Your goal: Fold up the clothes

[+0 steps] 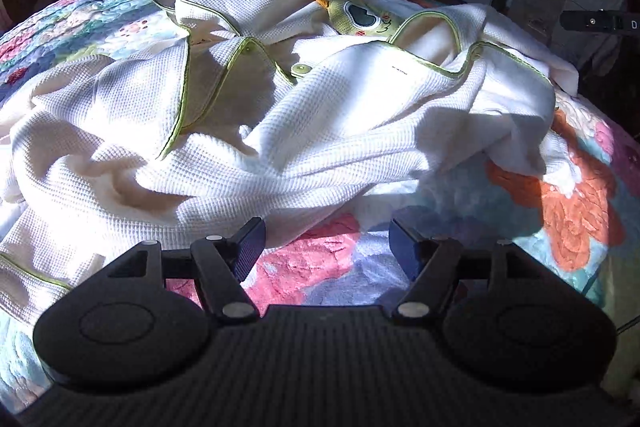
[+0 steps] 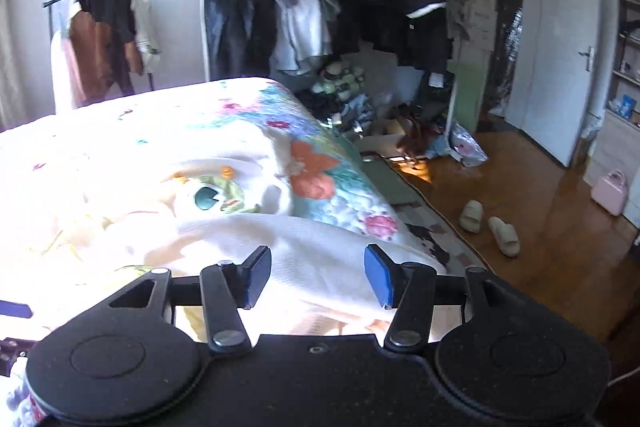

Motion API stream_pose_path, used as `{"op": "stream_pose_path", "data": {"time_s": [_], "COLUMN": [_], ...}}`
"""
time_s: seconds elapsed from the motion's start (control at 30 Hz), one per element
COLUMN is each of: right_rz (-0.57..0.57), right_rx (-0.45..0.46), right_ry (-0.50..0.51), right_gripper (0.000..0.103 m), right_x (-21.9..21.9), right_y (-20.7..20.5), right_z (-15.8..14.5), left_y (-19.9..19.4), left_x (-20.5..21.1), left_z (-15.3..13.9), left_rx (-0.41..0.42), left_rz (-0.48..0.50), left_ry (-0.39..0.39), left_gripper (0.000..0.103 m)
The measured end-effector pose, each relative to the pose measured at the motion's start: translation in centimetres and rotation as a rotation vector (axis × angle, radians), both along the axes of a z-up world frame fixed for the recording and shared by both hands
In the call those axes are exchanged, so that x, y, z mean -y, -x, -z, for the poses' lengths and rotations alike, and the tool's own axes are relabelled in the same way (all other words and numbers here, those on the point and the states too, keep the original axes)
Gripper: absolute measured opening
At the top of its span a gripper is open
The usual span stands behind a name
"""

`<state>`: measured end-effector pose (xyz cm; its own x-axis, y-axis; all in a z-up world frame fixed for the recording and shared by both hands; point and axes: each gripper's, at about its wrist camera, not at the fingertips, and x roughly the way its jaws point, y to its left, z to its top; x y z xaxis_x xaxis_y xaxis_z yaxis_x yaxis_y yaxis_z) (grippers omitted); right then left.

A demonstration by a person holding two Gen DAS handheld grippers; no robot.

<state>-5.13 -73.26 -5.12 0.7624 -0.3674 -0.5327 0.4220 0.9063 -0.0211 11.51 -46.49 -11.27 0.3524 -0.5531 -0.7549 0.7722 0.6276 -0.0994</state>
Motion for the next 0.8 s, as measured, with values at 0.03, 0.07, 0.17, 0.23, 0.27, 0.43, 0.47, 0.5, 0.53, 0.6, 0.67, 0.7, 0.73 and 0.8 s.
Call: {"op": "stream_pose_path", "data": {"time_s": [0.03,0.07,0.17,0.23,0.27,0.43,0.47,0.5,0.53,0.6,0.67,0.7,0.73,0.8], "right_rz": [-0.07,-0.141,-0.333,-0.335,-0.334,-0.33,-0.301,-0.284,-0.276,-0.251,-0.243,-0.24,-0.232,-0.221], "right_rx": [-0.016,-0.053,-0.258,-0.414,-0.442,-0.341,-0.282,-0.2,-0.11,0.068,0.192,0.215,0.213,0.216], "right_ry": [-0.006,-0.037,-0.165,-0.085,0.002,0.075,0.075,0.091,0.087,-0.032,-0.211,-0.279,-0.316,-0.383], "right_gripper": [0.061,0.067,0.081,0.08,0.08,0.016,0.013,0.012,0.012,0.012,0.012,0.012,0.012,0.012], "right_x": [-0.9,-1.5,-2.7,-4.4,-5.1,-5.3,-4.9,-4.5,-3.8,-2.1,0.1,0.8,1.2,1.9], "right_y": [-0.5,-1.0,-3.1,-3.9,-4.0,-4.1,-3.9,-3.4,-2.8,-1.1,0.1,0.6,0.8,1.1], "right_z": [0.2,0.6,3.6,6.2,6.8,6.0,5.2,4.0,2.7,-0.1,-1.7,-1.7,-1.4,-0.9], "left_y": [-0.2,-0.5,-1.0,-1.0,-1.0,-0.7,-0.7,-0.6,-0.5,-0.3,-0.1,0.0,0.1,0.3], "left_x": [-0.2,-0.2,0.3,0.5,0.5,0.8,0.8,0.9,0.7,0.3,0.0,-0.2,-0.1,0.2], "left_z": [0.0,-0.1,0.1,0.2,0.2,0.2,0.0,-0.2,-0.6,-1.3,-1.8,-1.8,-1.6,-0.6], "left_rx": [-0.012,-0.021,0.028,0.068,0.08,0.151,0.164,0.176,0.192,0.214,0.226,0.227,0.225,0.221], "left_rz": [-0.014,-0.026,-0.046,-0.043,-0.044,-0.05,-0.046,-0.043,-0.044,-0.034,-0.018,-0.005,0.008,0.028], "left_ry": [0.014,0.028,-0.004,-0.023,-0.025,-0.044,-0.047,-0.05,-0.042,-0.014,0.016,0.031,0.028,-0.003], "left_gripper": [0.068,0.068,0.068,0.068,0.068,0.069,0.069,0.069,0.069,0.069,0.069,0.069,0.071,0.071]}}
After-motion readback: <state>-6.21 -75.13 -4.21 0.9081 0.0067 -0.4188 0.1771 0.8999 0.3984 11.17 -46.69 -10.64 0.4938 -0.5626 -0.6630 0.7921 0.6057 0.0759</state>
